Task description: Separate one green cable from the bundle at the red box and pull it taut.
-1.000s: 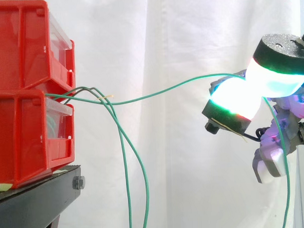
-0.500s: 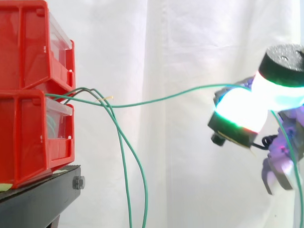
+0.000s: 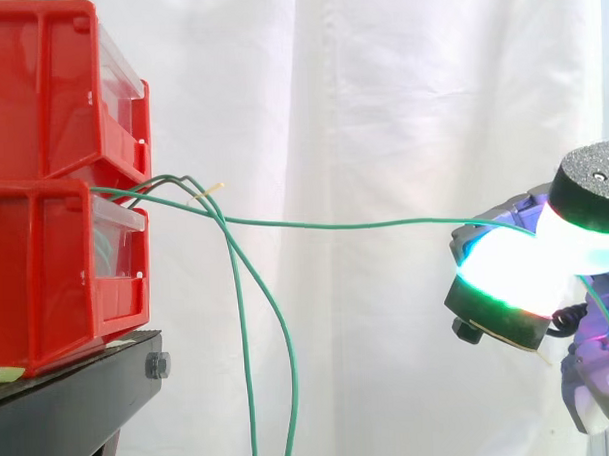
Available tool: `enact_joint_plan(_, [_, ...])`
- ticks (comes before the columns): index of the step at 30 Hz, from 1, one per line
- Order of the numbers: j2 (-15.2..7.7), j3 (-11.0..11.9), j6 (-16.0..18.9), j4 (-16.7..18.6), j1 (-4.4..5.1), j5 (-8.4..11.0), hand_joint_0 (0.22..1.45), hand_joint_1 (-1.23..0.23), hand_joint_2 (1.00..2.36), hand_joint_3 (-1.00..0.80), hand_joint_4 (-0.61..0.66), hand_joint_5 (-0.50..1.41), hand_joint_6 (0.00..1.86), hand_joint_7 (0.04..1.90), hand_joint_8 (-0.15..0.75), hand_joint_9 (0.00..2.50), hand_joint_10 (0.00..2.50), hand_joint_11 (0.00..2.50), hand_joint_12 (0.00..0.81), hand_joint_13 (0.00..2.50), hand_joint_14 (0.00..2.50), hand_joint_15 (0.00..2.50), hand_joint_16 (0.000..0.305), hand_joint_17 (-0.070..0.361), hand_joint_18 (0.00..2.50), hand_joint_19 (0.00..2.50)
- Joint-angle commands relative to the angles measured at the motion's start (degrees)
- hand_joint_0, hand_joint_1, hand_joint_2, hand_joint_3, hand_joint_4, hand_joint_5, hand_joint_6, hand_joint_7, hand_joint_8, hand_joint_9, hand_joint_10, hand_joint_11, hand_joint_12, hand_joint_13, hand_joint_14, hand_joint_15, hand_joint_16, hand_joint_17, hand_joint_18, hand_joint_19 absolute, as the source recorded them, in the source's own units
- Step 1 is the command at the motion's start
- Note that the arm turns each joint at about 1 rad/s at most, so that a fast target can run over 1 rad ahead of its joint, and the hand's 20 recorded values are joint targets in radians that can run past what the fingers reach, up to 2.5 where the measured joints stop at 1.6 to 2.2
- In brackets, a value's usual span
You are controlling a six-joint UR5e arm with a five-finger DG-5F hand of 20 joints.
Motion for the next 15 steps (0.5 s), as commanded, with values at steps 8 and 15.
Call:
enact_joint_plan(8, [0.09, 0.05, 1.48, -3.00, 0.01, -1.29, 0.77, -0.85, 1.01, -0.11, -0.06, 0.15, 0.51, 1.28, 0.197, 1.72, 0.00, 0.00, 0.396, 1.05, 0.01, 0.46, 0.041, 0.091, 0.72, 0.65])
enact_joint_plan(15, [0.09, -0.03, 1.48, -4.67, 0.01, -2.34, 0.77, -0.85, 1.01, -0.11, -0.06, 0.15, 0.51, 1.28, 0.196, 1.72, 0.00, 0.01, 0.396, 1.05, 0.01, 0.46, 0.041, 0.091, 0.72, 0.65])
